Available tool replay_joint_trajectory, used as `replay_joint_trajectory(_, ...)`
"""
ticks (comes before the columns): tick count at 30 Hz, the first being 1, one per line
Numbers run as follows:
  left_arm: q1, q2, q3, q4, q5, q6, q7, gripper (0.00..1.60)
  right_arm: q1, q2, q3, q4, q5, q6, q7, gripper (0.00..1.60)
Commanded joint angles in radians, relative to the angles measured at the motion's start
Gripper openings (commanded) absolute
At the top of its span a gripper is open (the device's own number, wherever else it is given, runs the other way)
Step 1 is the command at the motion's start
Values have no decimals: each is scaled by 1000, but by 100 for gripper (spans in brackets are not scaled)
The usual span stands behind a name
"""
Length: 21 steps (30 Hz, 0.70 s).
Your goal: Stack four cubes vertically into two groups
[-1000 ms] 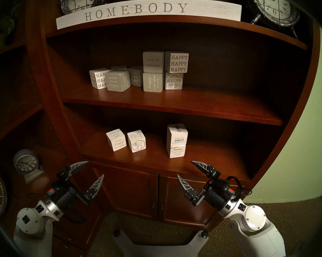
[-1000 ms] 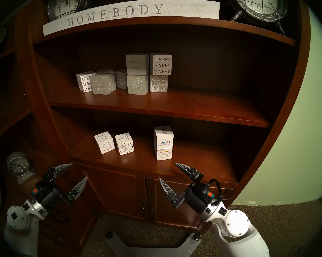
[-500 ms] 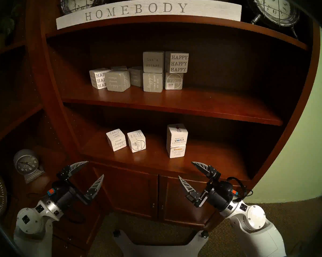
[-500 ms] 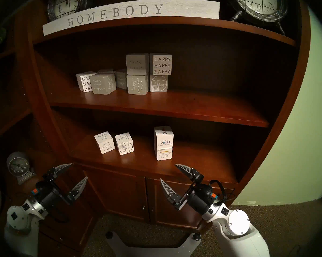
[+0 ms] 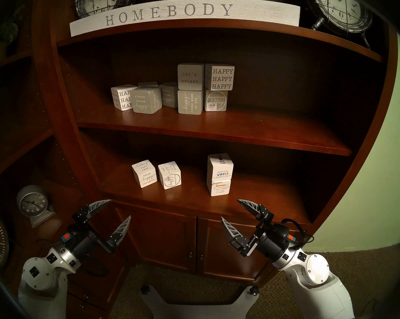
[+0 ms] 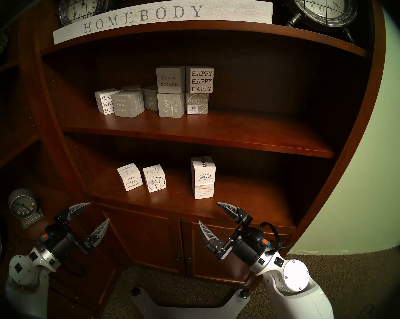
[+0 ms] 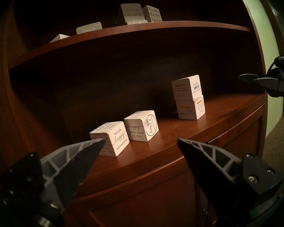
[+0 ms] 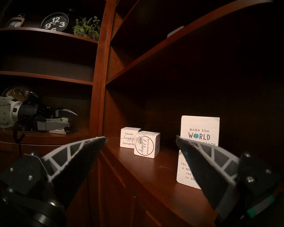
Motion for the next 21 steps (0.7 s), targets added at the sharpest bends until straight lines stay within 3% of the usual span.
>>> replay_joint_trajectory(1,-98,-2,96,-21,57,32,63,160,9,-6,4,-17,8,-5,-3,160)
replay_joint_trajectory(4,-163,20,141,14,103,61,107,160,9,-8,5,-16,8,-5,-1,160)
replay_joint_trajectory(7,-171,72,163,17,110,86,161,160,9,-9,6,-16,7,-5,1,160)
replay_joint_trajectory(15,-271,130,175,78,94,145,164,160,9,-12,9,-16,7,-4,4,160)
replay_joint_trajectory(21,-340,139,204,132,76,133,141,160,8,-14,10,-16,6,-3,5,160)
